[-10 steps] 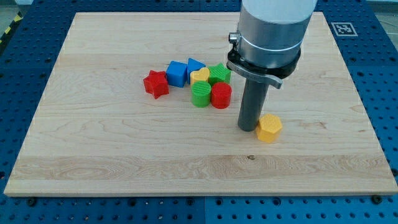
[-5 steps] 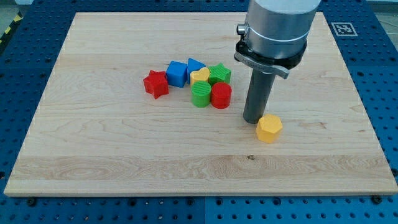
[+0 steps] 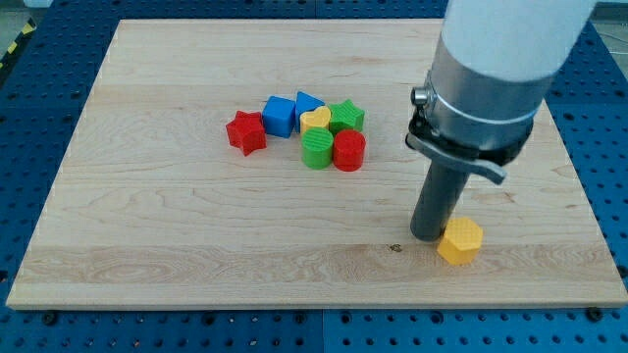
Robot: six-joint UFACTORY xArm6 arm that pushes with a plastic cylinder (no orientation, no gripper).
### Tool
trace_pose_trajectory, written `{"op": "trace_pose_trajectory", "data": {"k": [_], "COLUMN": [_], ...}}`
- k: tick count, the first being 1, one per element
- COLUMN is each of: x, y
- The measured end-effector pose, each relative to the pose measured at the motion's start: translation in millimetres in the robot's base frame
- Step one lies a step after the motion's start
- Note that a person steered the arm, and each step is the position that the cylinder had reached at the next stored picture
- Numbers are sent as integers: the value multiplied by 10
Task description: Move the yellow hexagon to the bottom right
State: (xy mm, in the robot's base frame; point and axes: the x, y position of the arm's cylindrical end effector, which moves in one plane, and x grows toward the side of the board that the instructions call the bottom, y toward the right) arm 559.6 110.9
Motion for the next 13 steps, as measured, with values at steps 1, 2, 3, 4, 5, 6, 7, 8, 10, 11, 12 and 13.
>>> {"op": "trace_pose_trajectory", "data": {"k": [1, 2, 3, 4, 5, 6, 7, 8, 10, 11, 12, 13], "x": [126, 265, 273, 273, 273, 273, 213, 213, 171, 104, 69, 229], "y": [0, 68, 307, 410, 451, 451, 451, 459, 525, 525, 579, 608]}}
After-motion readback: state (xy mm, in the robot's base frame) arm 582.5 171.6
